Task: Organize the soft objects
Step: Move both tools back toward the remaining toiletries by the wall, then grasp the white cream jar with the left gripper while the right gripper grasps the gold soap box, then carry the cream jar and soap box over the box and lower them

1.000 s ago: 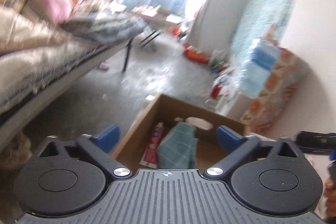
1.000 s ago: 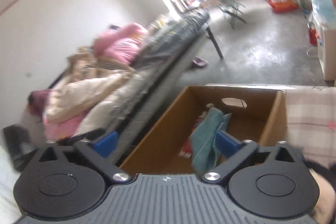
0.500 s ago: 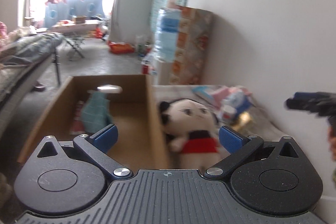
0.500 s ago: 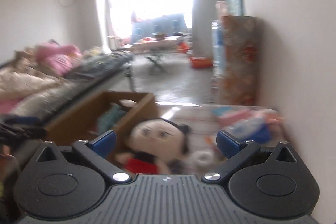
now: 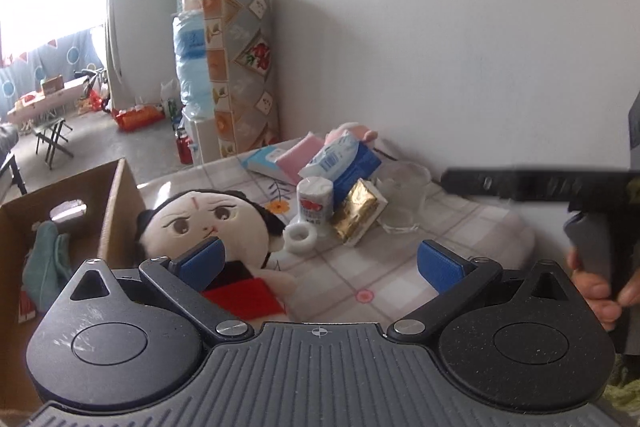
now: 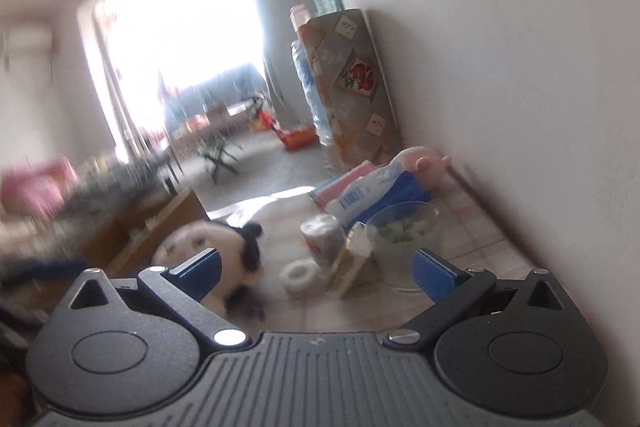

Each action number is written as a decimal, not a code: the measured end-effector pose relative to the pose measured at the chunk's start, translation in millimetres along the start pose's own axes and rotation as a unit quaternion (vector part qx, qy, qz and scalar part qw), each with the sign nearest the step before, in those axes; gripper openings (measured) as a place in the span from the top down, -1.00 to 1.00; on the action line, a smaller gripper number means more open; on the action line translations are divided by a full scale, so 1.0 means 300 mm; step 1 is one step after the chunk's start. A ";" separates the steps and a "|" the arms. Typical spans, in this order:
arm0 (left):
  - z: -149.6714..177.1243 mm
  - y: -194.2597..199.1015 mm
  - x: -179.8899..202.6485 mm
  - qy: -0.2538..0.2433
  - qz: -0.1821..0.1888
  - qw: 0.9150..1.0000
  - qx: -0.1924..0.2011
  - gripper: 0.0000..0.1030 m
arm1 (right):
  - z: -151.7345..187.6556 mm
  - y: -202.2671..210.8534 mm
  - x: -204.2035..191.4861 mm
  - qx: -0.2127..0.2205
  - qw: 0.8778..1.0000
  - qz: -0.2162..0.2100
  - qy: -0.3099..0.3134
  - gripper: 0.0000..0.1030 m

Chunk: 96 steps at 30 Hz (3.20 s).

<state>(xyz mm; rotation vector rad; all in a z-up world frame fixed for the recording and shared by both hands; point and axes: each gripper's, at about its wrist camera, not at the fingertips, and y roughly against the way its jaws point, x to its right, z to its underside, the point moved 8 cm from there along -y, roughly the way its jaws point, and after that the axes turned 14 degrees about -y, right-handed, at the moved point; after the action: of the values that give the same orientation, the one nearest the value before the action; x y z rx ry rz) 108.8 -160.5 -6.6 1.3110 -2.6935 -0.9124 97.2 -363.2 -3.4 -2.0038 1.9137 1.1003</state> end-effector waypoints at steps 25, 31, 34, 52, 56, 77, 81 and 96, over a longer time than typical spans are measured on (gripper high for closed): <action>0.008 -0.351 0.089 -0.077 0.013 0.995 -0.055 -0.26 | 0.064 -0.438 0.219 -0.045 0.975 -0.002 -0.217 -0.02; -0.017 -0.323 0.037 -0.074 -0.005 0.996 -0.043 -0.27 | 0.080 -0.463 0.256 -0.030 0.970 0.013 -0.240 0.43; -0.035 -0.330 0.005 -0.048 -0.003 0.998 -0.043 -0.28 | 0.087 -0.433 0.271 -0.030 0.969 0.004 -0.246 0.46; -0.165 -0.736 -0.049 0.054 0.025 0.990 -0.128 -0.57 | 0.137 -0.257 0.302 -0.031 0.978 -0.016 -0.205 0.47; -0.130 -0.810 -0.048 0.051 0.012 0.985 -0.163 -0.33 | 0.137 -0.267 0.309 -0.031 0.978 -0.022 -0.206 0.47; -0.113 -0.824 -0.127 0.109 -0.008 0.986 -0.129 0.05 | 0.143 -0.282 0.320 -0.020 0.979 -0.033 -0.199 0.47; -0.135 -0.786 -0.145 0.119 -0.016 0.987 -0.103 0.05 | 0.142 -0.280 0.315 -0.017 0.980 -0.034 -0.195 0.47; -0.141 -0.675 -0.151 0.126 -0.013 0.983 -0.134 0.05 | 0.125 -0.247 0.286 -0.019 0.978 -0.040 -0.203 0.48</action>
<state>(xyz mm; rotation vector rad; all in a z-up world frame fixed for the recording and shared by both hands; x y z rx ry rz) 294.0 -246.0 -63.0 1.3050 -2.2789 -0.9938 142.6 -397.5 -108.3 -1.6890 1.6010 1.4028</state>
